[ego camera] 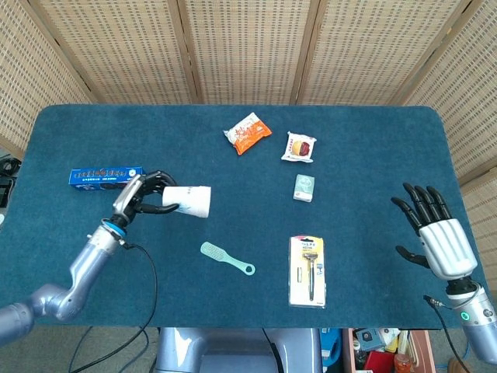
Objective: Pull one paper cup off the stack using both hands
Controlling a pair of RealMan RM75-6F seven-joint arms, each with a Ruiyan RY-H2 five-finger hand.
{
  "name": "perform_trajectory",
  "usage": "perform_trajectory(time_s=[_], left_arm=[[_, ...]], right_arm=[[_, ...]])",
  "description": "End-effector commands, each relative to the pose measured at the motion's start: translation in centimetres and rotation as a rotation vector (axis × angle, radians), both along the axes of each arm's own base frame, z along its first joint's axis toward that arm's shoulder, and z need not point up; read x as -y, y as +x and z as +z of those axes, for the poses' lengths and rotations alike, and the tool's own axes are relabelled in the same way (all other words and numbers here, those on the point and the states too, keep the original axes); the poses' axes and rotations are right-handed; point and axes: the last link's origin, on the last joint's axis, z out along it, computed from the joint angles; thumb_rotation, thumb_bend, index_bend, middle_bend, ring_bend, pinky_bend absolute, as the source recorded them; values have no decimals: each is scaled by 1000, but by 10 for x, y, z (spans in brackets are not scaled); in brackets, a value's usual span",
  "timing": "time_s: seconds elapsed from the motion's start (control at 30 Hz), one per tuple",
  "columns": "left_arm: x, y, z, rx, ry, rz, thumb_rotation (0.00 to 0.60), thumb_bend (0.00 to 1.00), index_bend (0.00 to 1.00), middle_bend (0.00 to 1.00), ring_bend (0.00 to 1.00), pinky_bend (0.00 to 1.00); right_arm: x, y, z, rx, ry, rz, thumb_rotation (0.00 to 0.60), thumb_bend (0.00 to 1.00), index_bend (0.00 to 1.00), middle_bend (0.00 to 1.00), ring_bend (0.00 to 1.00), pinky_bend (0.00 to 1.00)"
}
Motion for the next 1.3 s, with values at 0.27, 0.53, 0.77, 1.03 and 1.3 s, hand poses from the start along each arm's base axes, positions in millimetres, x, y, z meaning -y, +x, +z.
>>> perform_trajectory(time_s=[0.27,0.53,0.77,1.03,1.3], left_arm=[[-27,86,-61,182,-196,-32,600,193,545,496,512,488],[-37,138,-72,142,-225,-134,600,195,545,496,512,488],[-35,169,-89,114,-260,-180,600,197,546,496,512,488],[-30,175,-102,127,-277,-160,600,197,545,495,512,488],[-31,174,-102,137,-282,-149,600,198,546,495,512,488]], right_arm=[[47,26,-4,-35,42,267,600,0,287,141,0,0],[63,64,-13,-29,83,391,600,0,348,137,0,0],[79,98,-26,-26,99,487,600,29,395,85,0,5],[87,114,-40,-35,120,536,600,111,425,82,0,5],[91,113,-50,-89,130,542,600,112,426,84,0,5]])
